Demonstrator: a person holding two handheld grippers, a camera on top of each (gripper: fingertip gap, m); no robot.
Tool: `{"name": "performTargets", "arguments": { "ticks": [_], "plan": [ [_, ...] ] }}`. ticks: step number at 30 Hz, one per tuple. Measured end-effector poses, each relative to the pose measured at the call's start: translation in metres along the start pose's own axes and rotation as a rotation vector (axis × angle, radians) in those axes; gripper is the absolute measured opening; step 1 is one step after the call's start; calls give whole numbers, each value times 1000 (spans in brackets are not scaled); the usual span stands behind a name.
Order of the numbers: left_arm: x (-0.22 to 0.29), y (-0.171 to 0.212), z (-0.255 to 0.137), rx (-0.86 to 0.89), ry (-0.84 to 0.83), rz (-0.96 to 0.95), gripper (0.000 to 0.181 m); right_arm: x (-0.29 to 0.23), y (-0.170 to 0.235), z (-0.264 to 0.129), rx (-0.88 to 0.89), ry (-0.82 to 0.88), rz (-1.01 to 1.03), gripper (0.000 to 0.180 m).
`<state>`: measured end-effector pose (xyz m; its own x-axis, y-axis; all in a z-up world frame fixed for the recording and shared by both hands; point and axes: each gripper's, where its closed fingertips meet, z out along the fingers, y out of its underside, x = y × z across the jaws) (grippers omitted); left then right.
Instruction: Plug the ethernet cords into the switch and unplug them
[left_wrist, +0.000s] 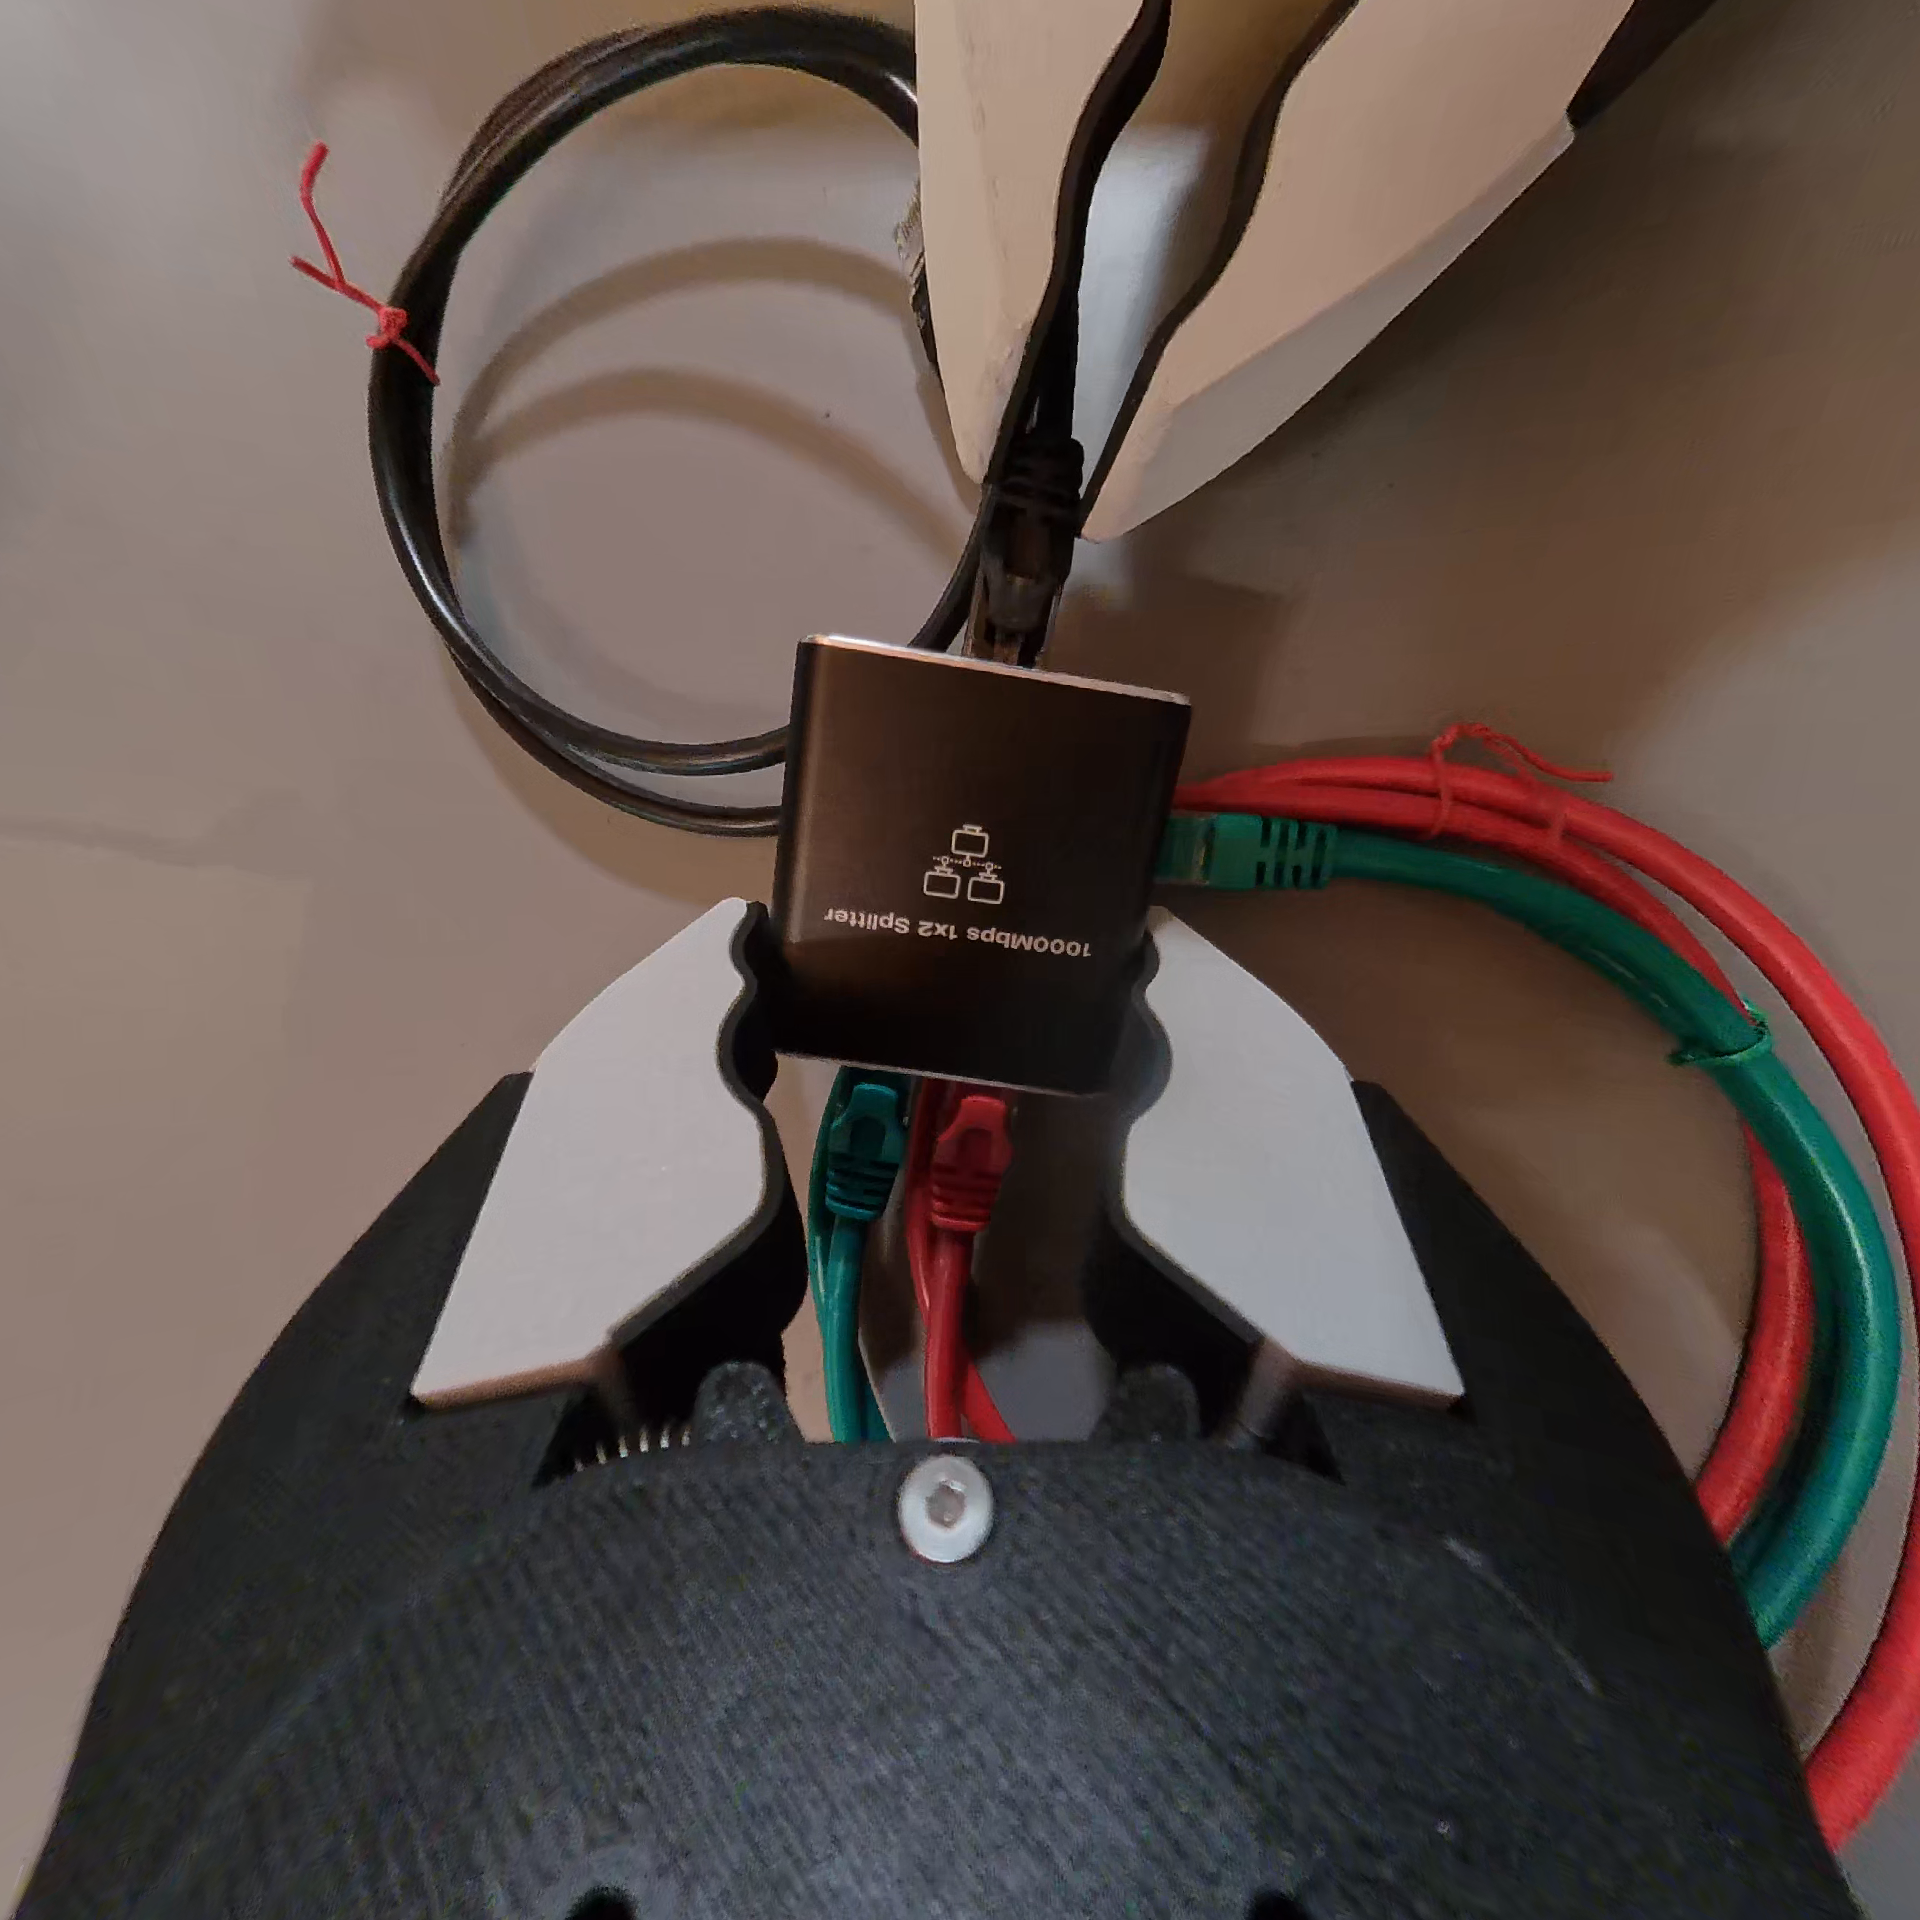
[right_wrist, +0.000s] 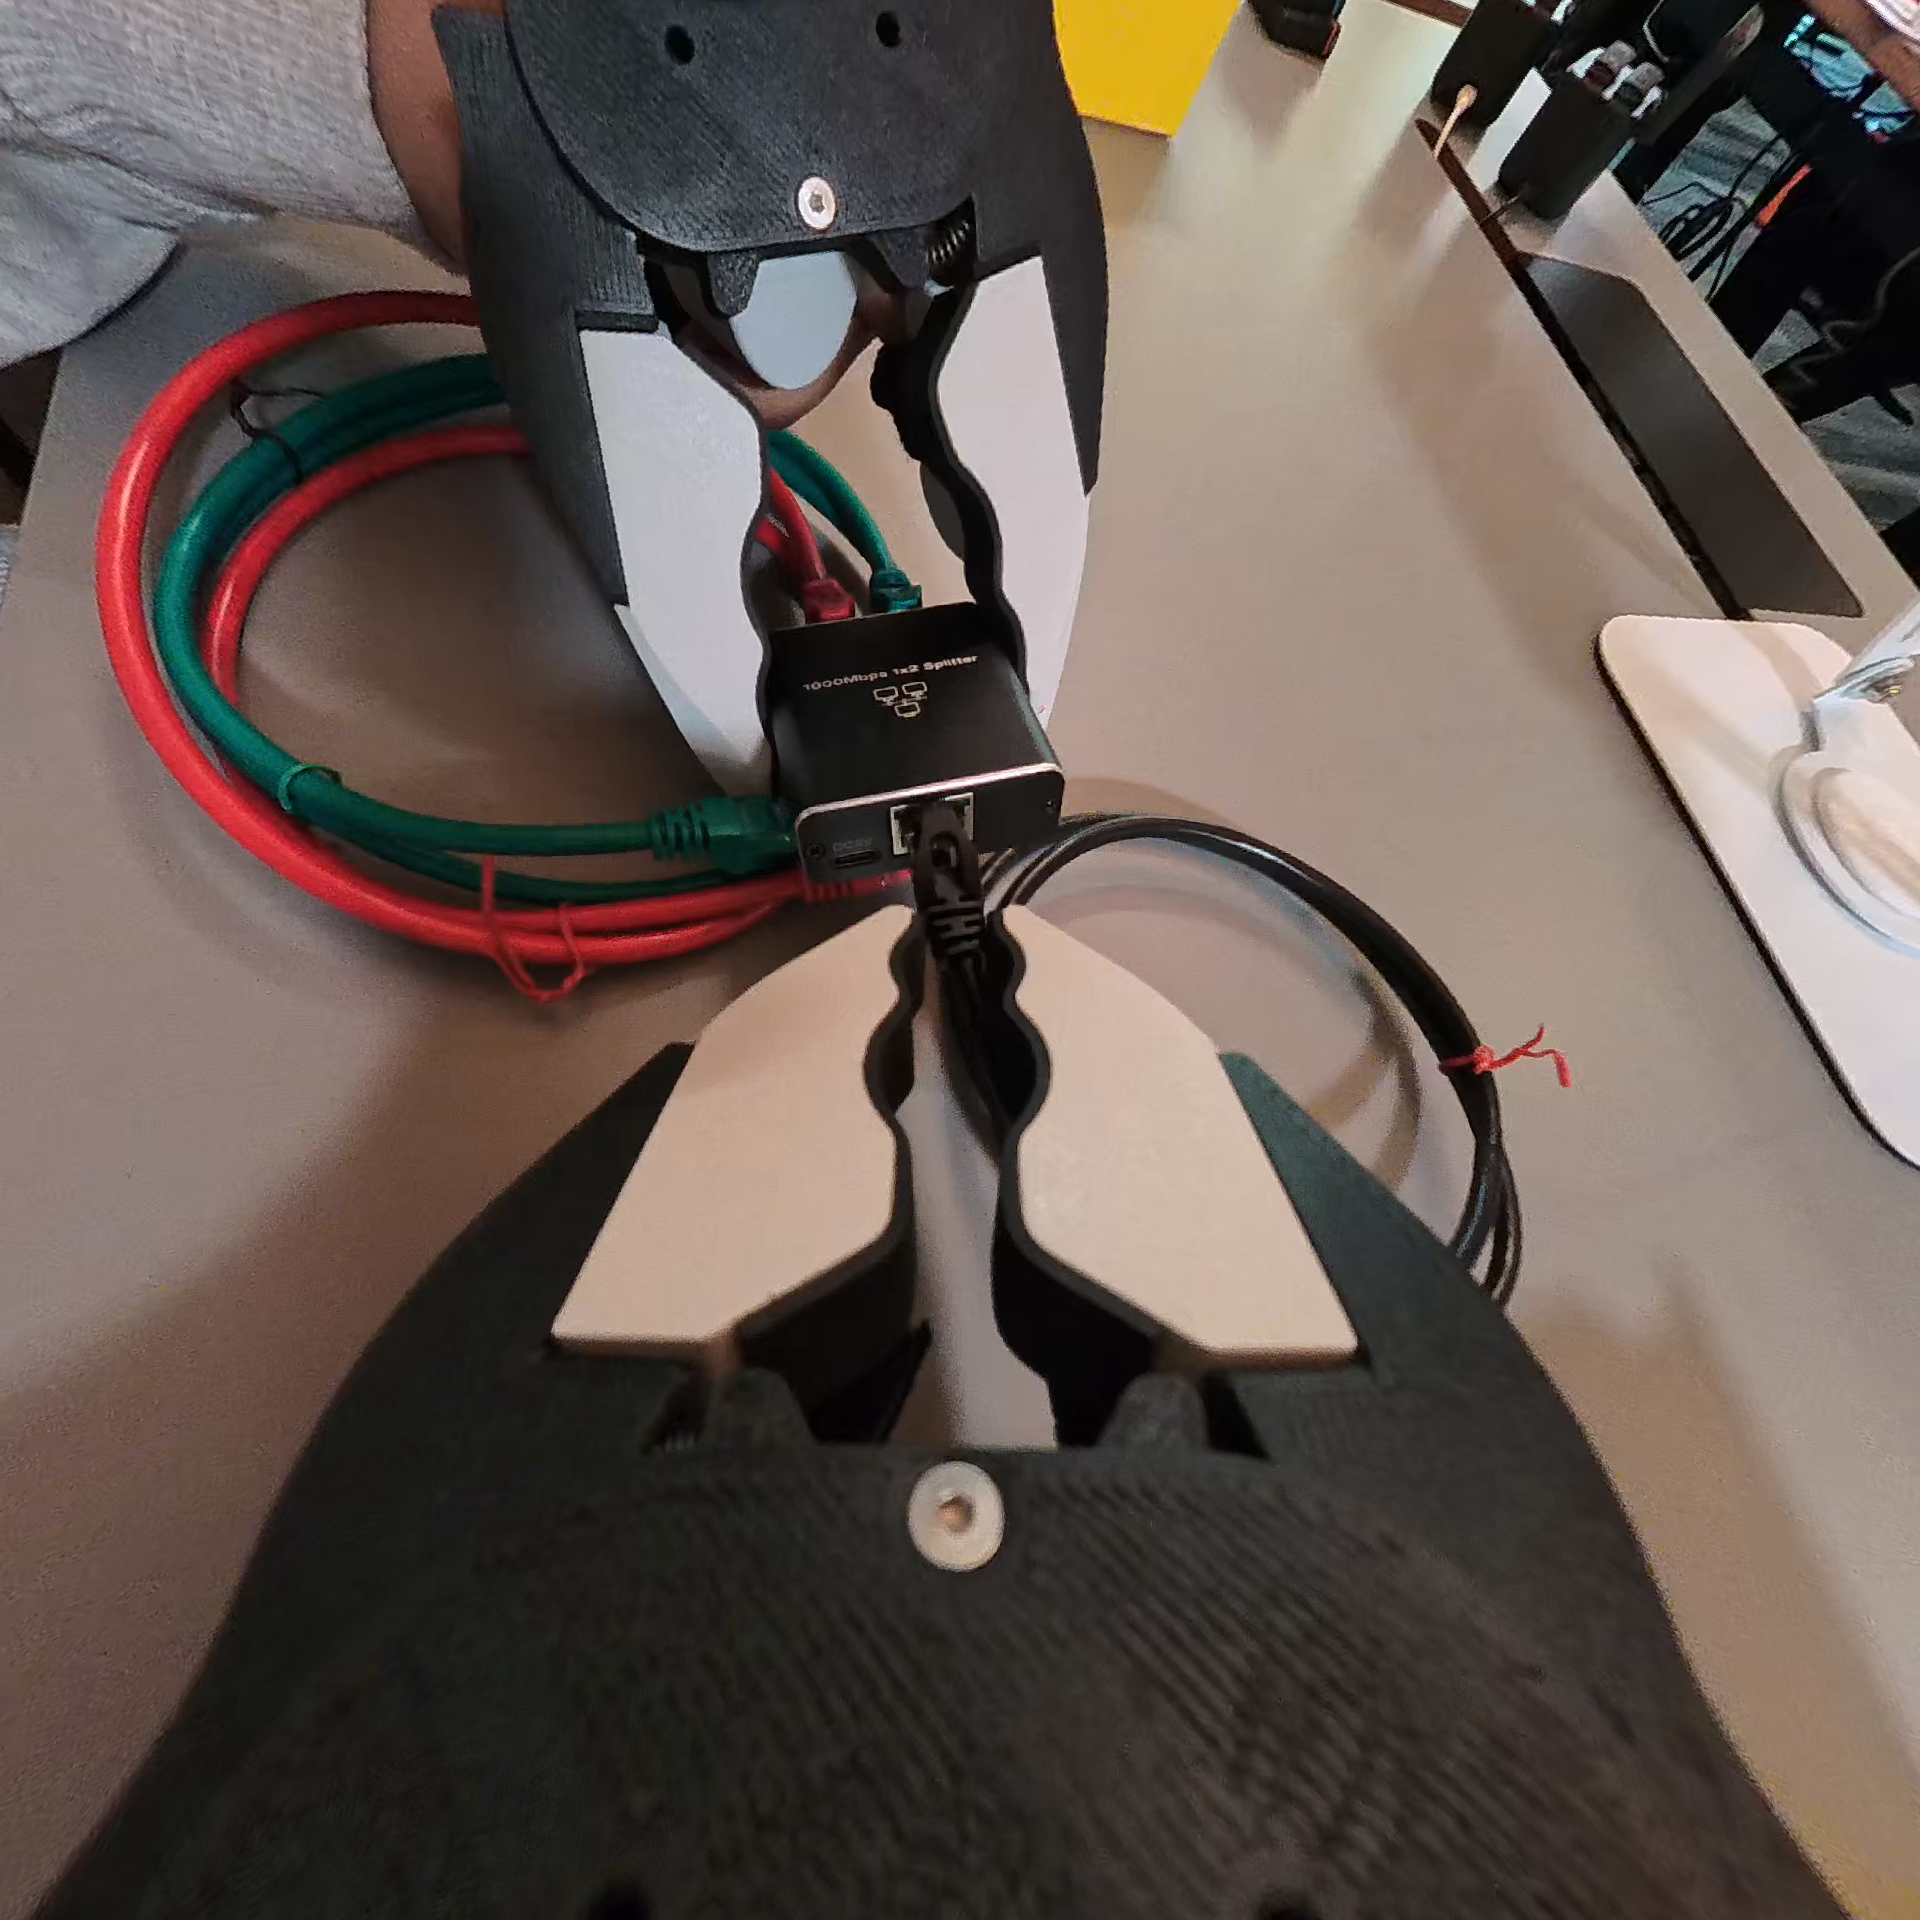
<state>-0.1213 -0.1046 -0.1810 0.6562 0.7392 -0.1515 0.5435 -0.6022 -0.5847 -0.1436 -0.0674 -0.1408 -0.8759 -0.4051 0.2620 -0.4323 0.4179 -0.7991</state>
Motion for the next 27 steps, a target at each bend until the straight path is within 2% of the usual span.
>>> {"name": "performTargets", "arguments": {
  "ticks": [1, 23, 27],
  "plan": [
    [1, 0, 1, 0, 5, -3, 62, 0, -1, 1, 3, 0, 2, 10],
    [3, -1, 4, 14, 26, -2, 62, -2, 0, 11, 13, -47, 40, 10],
    [-3, -4, 2, 42, -13, -6, 63, 6, -2, 10, 35, 10, 48, 12]
  ]
}}
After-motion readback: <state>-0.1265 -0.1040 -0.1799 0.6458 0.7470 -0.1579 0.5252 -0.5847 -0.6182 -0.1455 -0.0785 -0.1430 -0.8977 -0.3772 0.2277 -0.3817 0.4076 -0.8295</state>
